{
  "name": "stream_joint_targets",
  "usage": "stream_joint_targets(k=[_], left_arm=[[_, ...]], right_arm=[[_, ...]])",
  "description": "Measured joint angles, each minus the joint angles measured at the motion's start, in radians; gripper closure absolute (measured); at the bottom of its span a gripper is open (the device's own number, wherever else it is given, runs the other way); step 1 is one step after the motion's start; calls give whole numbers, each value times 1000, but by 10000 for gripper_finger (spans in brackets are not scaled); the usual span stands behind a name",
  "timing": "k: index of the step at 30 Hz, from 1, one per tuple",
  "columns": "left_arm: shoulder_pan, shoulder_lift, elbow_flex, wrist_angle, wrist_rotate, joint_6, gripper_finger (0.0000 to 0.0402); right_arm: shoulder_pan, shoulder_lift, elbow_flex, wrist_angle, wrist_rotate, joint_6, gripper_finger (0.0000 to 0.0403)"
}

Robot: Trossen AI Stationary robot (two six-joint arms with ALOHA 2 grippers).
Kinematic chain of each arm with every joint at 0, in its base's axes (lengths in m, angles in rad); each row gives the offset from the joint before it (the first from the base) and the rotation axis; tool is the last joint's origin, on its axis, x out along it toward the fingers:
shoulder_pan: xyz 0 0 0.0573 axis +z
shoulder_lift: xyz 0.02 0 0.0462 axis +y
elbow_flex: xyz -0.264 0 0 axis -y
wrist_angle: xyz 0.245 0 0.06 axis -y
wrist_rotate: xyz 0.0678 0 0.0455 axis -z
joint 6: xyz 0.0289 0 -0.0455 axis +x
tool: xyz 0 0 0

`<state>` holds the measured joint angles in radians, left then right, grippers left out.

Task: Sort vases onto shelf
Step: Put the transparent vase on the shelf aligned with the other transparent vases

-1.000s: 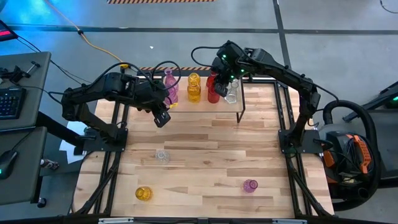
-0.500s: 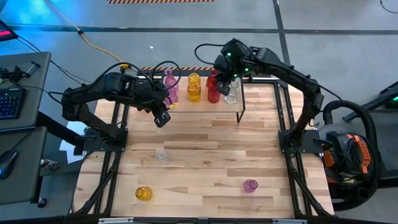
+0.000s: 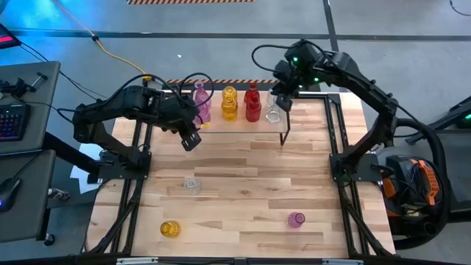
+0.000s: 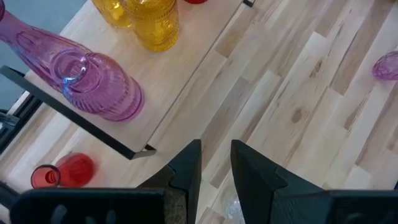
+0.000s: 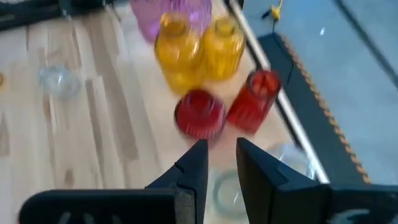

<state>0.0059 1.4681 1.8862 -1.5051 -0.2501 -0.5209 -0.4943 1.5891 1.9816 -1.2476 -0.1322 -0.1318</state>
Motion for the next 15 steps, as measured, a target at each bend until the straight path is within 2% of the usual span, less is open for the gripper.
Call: stream_joint_targets(k=[9, 15], left_arm=[[-13, -2, -14, -63, 40, -54, 326], [-44, -1, -110, -64, 141, 0, 326]], right_arm=[[-10, -9, 0, -230, -1, 30, 336], [-9, -9, 0, -295, -2, 93, 336]])
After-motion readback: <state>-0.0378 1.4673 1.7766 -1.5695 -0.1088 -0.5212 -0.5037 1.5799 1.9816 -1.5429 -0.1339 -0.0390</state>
